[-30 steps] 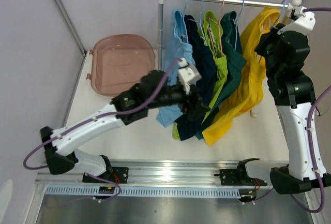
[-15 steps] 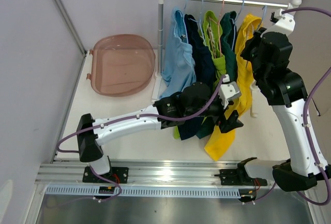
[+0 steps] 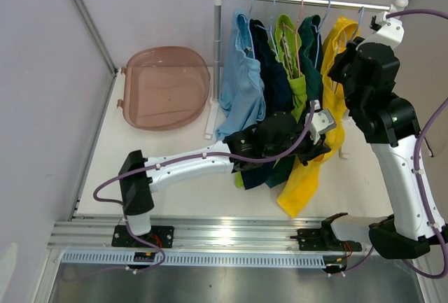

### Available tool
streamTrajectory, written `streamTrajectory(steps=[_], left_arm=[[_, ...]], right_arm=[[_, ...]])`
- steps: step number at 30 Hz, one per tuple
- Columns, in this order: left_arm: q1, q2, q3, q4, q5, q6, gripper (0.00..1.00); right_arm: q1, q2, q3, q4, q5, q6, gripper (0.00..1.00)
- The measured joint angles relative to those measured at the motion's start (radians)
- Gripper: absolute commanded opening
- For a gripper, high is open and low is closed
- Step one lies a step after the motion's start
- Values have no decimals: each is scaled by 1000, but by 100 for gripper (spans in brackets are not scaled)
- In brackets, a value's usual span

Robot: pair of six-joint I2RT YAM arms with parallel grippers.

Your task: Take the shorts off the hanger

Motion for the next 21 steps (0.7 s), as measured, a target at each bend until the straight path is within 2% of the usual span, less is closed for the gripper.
streamTrajectory(steps=[5,10,16,21], left_arm=[[-11,-15,-36,20,-25,12,0],[-48,-165,-244,71,-95,11,0],[-179,-394,-545,148,-219,-32,0],[-200,-413,-682,185,-290,-99,0]], right_arm=[[-1,6,47,-28,18,-5,0],[-19,53,157,-60,20,-20,0],[-88,119,277,-107,-20,-28,0],[-104,132,327,-219,-84,-24,0]])
